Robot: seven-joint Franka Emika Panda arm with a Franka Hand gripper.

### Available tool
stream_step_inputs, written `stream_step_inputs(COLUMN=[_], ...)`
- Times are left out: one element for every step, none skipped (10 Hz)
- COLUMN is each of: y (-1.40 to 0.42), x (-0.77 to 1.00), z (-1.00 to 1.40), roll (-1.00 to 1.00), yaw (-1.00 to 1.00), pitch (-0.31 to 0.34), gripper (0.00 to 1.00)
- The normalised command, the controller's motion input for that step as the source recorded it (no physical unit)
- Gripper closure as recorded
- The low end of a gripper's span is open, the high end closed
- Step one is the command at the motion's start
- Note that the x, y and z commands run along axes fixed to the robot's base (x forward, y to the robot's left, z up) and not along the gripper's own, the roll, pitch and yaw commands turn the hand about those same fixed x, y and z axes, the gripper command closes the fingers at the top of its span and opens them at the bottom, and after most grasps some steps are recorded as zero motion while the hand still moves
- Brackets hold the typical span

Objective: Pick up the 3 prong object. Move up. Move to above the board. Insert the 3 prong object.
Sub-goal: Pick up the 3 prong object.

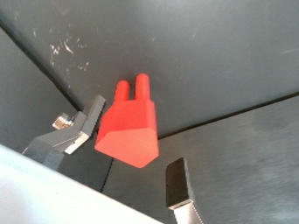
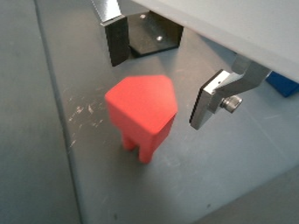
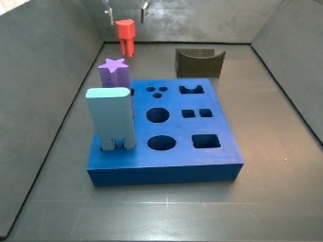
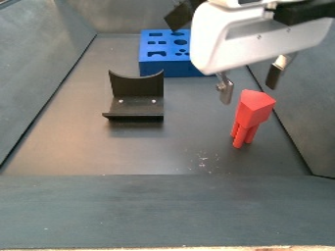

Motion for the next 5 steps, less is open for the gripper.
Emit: stream_step_inputs(y=[0.02, 0.08, 0.15, 0.13, 0.00], x=[0.00, 0.00, -0.18, -0.14, 0.00], z=[-0.01, -0.24, -0.59, -0.27, 0.00], roll=[0.00, 0.02, 0.09, 0.02, 0.00], yaw=[0.00, 0.00, 0.06, 0.02, 0.00], pitch=[0.000, 0.000, -0.040, -0.003, 0.000], gripper=[0.00, 0.00, 0.00, 0.00, 0.00])
